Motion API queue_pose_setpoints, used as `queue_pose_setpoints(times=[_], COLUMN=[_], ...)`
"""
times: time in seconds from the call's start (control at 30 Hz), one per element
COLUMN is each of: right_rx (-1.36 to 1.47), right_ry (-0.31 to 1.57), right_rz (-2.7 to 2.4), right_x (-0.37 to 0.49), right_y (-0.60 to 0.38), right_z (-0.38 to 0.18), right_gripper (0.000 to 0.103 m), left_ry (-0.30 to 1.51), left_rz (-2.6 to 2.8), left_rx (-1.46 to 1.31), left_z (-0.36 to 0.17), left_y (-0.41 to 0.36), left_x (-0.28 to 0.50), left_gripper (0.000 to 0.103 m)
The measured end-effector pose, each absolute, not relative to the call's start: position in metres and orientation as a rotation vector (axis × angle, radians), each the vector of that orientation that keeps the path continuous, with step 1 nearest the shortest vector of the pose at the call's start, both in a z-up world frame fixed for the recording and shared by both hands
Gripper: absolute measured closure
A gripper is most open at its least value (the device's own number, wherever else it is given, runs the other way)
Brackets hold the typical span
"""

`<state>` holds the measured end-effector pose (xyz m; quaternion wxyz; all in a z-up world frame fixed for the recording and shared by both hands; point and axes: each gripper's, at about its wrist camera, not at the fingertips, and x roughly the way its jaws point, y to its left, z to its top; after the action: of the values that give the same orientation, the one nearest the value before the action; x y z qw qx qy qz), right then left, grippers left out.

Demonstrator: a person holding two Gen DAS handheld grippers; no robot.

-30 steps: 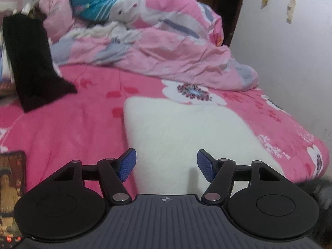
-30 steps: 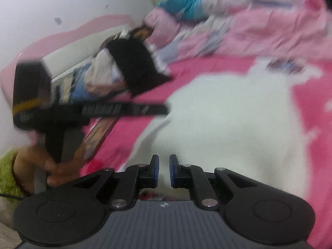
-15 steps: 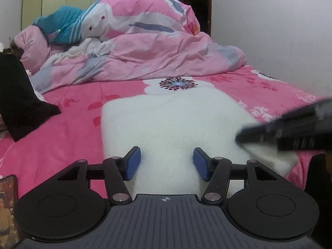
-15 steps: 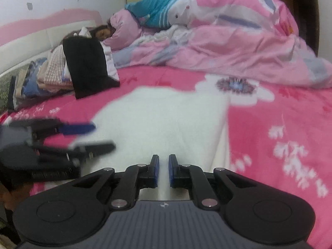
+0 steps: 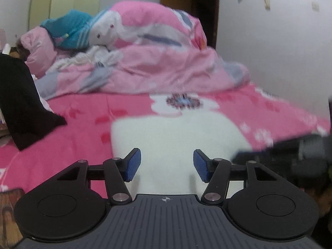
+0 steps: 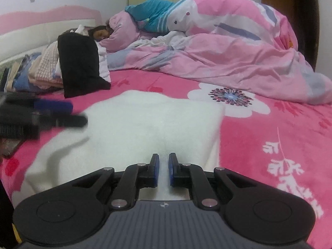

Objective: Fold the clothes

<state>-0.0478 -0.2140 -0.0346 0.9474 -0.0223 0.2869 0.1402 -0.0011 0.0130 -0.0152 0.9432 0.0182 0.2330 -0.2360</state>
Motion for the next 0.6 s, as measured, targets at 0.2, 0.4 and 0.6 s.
queue_pose_setpoints(times=[0.2,0.4,0.6], right_rx=[-0.039,-0.039,-0.009], right_ry=[0.589,0.581,0.508], right_rz=[0.289,0.304,0.298], right_x=[-0.047,-0.039,-0.013], right_y=[-0.215,-0.217,-0.220], right_z=[-0.033,-0.007,0.011], right_gripper=[0.093,0.092,0.092], left_ry=[0.551,0.526,0.532], left_rz=[-0.502,-0.483,-0.477], left_rx=[0.099,0.111,0.107], left_z=[-0.043,-0.049,-0.049], left_y=[-0.012,-0.013,-0.014], left_x=[0.008,0.002,0.001], left_gripper=[0.045,0.044,0.044])
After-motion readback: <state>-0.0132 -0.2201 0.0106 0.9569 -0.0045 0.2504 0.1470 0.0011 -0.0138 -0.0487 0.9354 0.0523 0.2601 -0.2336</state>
